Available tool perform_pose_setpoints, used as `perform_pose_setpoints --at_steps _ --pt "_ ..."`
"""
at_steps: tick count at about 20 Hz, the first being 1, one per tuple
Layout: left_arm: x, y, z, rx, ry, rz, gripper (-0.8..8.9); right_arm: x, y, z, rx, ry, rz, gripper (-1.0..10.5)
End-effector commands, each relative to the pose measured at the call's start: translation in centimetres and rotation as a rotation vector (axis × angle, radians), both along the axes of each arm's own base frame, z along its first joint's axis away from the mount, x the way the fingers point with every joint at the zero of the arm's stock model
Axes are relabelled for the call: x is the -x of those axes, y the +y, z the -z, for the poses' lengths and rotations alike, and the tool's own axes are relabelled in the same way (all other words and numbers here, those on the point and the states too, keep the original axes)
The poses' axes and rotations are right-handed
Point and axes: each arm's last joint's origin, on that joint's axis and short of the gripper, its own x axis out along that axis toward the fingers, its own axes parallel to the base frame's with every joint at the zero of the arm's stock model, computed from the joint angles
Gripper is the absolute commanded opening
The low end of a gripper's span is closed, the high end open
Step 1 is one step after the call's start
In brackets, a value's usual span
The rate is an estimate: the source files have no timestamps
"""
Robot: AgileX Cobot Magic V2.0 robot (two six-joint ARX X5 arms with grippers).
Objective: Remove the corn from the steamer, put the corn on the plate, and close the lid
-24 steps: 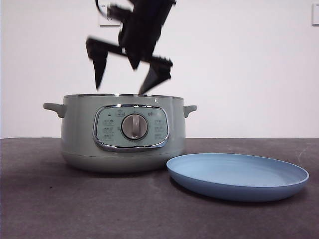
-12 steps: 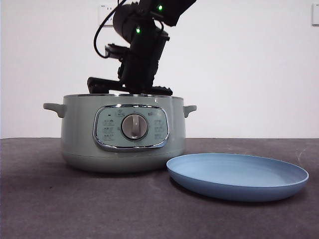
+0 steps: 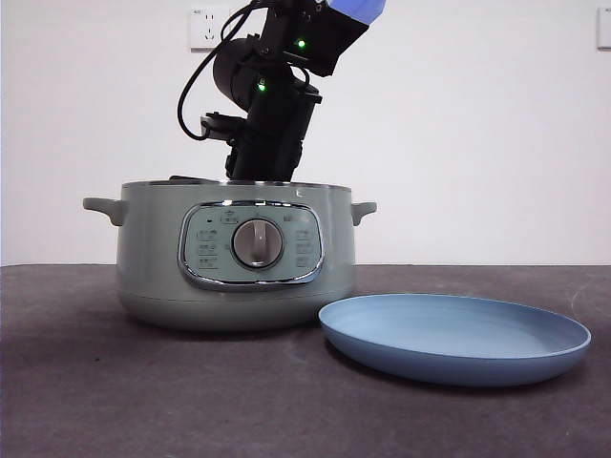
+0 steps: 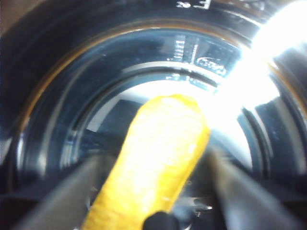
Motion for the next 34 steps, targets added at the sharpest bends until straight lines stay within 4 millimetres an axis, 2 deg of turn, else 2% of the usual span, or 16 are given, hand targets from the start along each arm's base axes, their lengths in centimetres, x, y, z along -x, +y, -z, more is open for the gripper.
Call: perform_pose_setpoints --at_steps 1,3,4,6,9,12,14,16,20,23,28,32,34 --pt "0.5 0.2 -0.9 0.036 -0.063 0.009 -0.08 0.0 0.3 0.9 -0.008 0.018 -0.022 -0.1" --pt "0.5 0.2 -0.9 0.035 -0.061 0.009 -0.08 0.2 0.1 -1.0 -0.037 -0.02 -0.022 -0.1" --pt "0.5 0.2 -0.8 0.034 -0.059 0.007 -0.09 0.5 -0.1 -2.8 -0.055 -0.054 -0.033 -0.1" --pt "0.5 0.2 -0.8 0.034 -0.06 0.007 -0.08 1.8 -1.3 -7.5 -0.108 -0.125 -0.038 -0.1" --pt "0.5 0.2 -0.9 0.034 -0.06 0.007 -0.08 5.4 -4.6 -15.4 -0.153 -0.213 -0.042 -0.1" --pt "0.5 0.2 -0.9 0.032 -0.062 0.009 -0.08 9.1 -9.2 -21.5 -0.13 -0.328 0.026 -0.1" --pt "0.5 0.2 -0.8 0.032 -0.061 0.008 -0.08 10.5 -11.9 -23.5 -0.135 -0.343 0.058 -0.1" --pt "0.5 0.2 -0.8 0.032 -0.061 0.009 -0.08 11.5 -14.0 -24.0 -0.101 -0.328 0.078 -0.1" --pt "0.5 0.2 -0.9 0.033 -0.061 0.01 -0.08 13.3 -17.7 -22.5 -0.096 -0.318 0.149 -0.1" --pt "0.5 0.2 -0.9 0.033 -0.061 0.011 -0.08 14.2 -19.4 -19.9 -0.113 -0.309 0.201 -0.1" --pt "0.5 0.2 -0.9 0.033 -0.061 0.011 -0.08 14.4 -21.1 -13.7 -0.174 -0.22 0.239 -0.1" --pt "0.5 0.2 -0.8 0.036 -0.058 0.014 -0.08 13.7 -21.2 -8.4 -0.231 -0.134 0.254 -0.1" --pt "0.5 0.2 -0.8 0.037 -0.057 0.014 -0.08 13.2 -20.8 -4.9 -0.251 -0.091 0.284 -0.1"
